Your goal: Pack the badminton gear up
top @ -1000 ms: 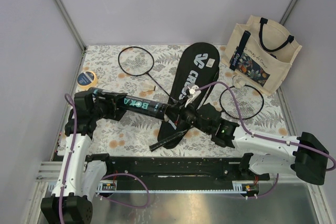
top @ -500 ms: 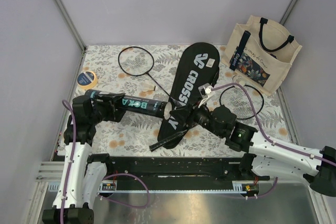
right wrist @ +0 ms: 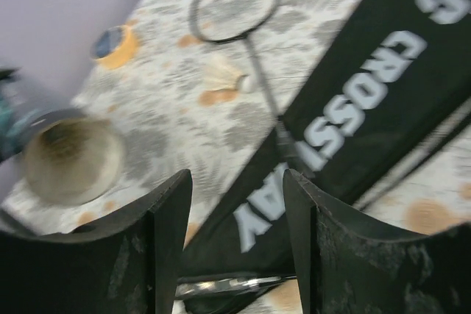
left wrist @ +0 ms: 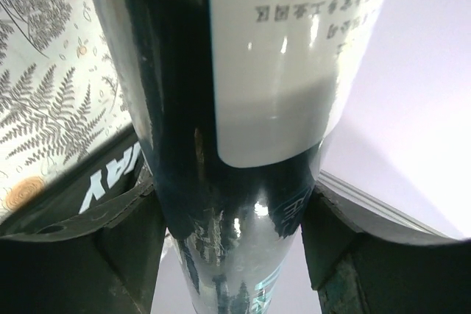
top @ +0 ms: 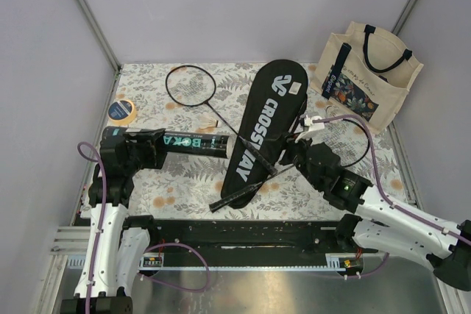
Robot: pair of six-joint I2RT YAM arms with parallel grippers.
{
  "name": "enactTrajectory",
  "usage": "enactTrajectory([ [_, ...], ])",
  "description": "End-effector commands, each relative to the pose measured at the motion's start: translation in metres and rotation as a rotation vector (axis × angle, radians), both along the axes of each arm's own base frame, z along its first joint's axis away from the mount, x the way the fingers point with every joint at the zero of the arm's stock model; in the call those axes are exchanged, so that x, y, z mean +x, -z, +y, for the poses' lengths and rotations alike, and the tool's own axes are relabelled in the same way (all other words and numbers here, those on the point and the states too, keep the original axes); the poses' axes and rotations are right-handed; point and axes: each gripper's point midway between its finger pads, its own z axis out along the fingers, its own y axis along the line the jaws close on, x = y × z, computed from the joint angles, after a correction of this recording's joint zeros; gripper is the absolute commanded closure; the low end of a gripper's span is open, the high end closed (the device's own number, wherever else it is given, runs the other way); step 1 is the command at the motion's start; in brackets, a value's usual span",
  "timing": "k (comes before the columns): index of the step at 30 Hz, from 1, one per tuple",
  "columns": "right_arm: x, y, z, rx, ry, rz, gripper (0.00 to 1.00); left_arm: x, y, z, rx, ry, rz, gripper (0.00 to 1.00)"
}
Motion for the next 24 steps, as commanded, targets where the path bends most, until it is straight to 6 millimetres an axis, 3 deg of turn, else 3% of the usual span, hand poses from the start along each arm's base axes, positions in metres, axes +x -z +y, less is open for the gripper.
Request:
enactTrajectory([
  [1,0.044,0.006,-0.062,-0.179,0.256,-0.021,0.40,0.010,-0.023,0.012,0.111,-0.022,-0.111,0.78],
  [9,0.104,0.051,-0.144,-0.141,0.637,0.156,0.41,0.007,0.003,0.014,0.225,0.039,-0.081,0.77],
  [17,0.150,0.086,-0.224,0.034,0.944,0.206,0.43,0.013,0.009,0.012,0.289,0.106,-0.090,0.77],
  [24,0.179,0.110,-0.266,0.124,1.091,0.248,0.43,0.019,0.001,0.018,0.395,0.122,-0.136,0.77],
])
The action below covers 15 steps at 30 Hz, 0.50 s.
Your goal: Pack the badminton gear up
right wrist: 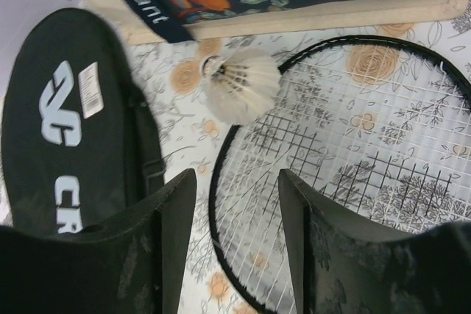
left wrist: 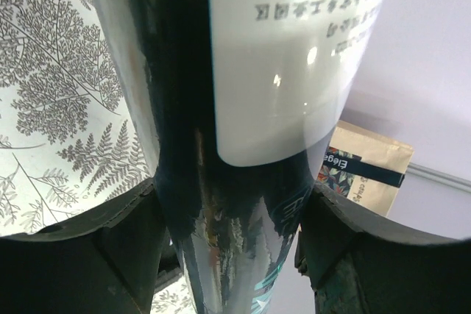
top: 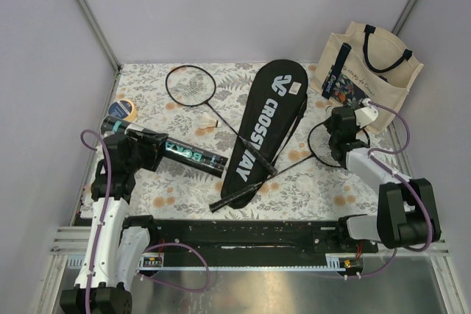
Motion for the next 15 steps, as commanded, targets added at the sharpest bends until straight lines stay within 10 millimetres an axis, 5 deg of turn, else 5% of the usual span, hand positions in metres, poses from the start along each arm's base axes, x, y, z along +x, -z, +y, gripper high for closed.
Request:
enactTrajectory([
  [1,0.028,-0.011,-0.021,0.091,0.118,-0.107,0.44,0.016,-0.029,0.009,0.116,0.022,-0.141,0.77],
  [15,0.090,0.012,-0.032,0.177,0.087,-0.122,0.46,0.023,-0.017,0.003,0.130,0.084,-0.100,0.77],
])
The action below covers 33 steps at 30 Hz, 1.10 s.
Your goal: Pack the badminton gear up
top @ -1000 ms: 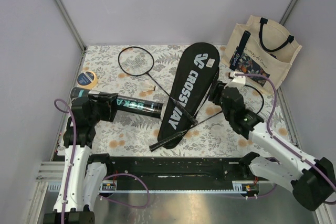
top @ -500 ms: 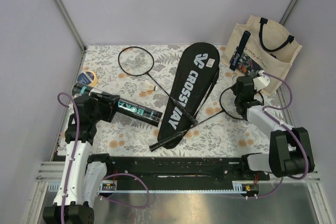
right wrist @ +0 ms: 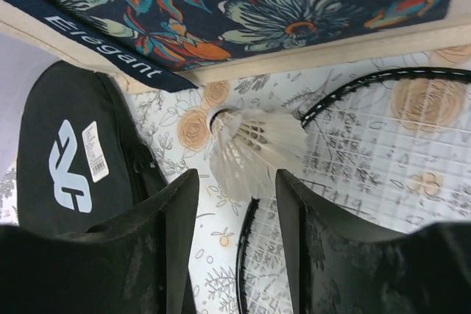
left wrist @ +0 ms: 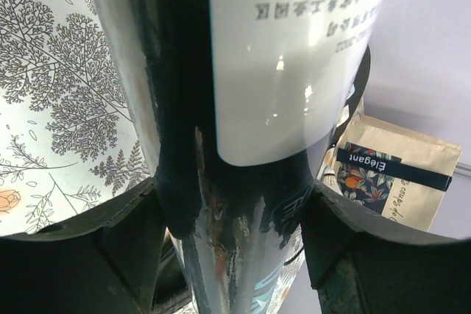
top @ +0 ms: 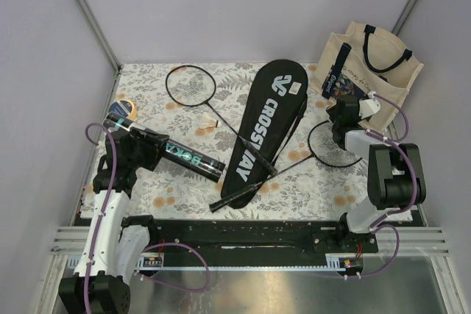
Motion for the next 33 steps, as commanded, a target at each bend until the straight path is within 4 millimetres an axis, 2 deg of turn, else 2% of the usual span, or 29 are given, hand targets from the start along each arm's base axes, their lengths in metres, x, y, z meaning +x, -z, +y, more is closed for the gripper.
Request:
enactTrajectory([
  [1,0.032,-0.024,0.002,0.041,-0.019,-0.119,0.46,0.016,-0.031,-0.005,-0.001,0.049,-0.121,0.77],
  [5,0.040,-0.014,0.002,0.054,-0.019,-0.103,0.46,0.018,-0.028,-0.013,-0.052,0.072,-0.111,0.77],
  [9,0.049,-0.013,0.006,0.066,-0.036,-0.105,0.47,0.018,-0.029,-0.020,-0.095,0.094,-0.104,0.77],
  [12,0.053,-0.011,0.009,0.088,-0.043,-0.088,0.51,0.018,-0.030,-0.023,-0.118,0.102,-0.098,0.77],
  [13,0.051,-0.008,-0.004,0.093,-0.014,-0.076,0.53,0.018,-0.030,-0.023,-0.126,0.099,-0.095,0.77],
  [15,0.051,-0.006,-0.006,0.109,-0.008,-0.075,0.57,0.017,-0.029,-0.024,-0.142,0.100,-0.089,0.78],
  [25,0.054,0.003,-0.007,0.140,-0.016,-0.029,0.59,0.014,-0.021,-0.021,-0.184,0.066,-0.059,0.78],
  [33,0.056,0.003,-0.006,0.147,-0.033,-0.014,0.76,0.016,-0.021,-0.020,-0.215,0.052,-0.055,0.78],
])
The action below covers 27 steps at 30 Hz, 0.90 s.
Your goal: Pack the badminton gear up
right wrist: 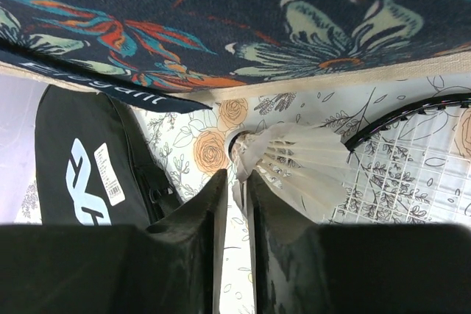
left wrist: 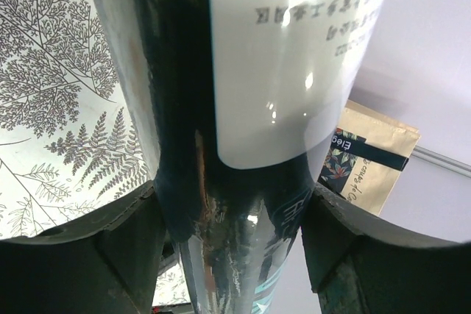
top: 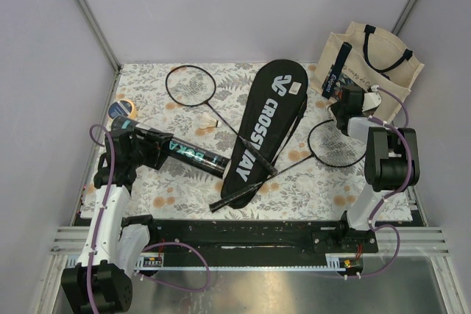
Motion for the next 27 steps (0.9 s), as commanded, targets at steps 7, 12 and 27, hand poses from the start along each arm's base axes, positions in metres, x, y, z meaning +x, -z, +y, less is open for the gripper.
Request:
enactTrajectory([
  [7,0.011,-0.017,0.006,0.007,-0.053,-0.048,0.99,0.013,-0.019,0.000,-0.061,-0.021,-0.063,0.79],
  [12,0.003,-0.036,0.014,-0.006,-0.117,-0.114,1.00,0.013,-0.020,0.001,-0.087,-0.045,-0.058,0.79],
  [27,-0.107,-0.102,0.070,0.012,-0.424,-0.294,1.00,0.011,0.013,-0.003,-0.258,-0.136,0.123,0.80],
])
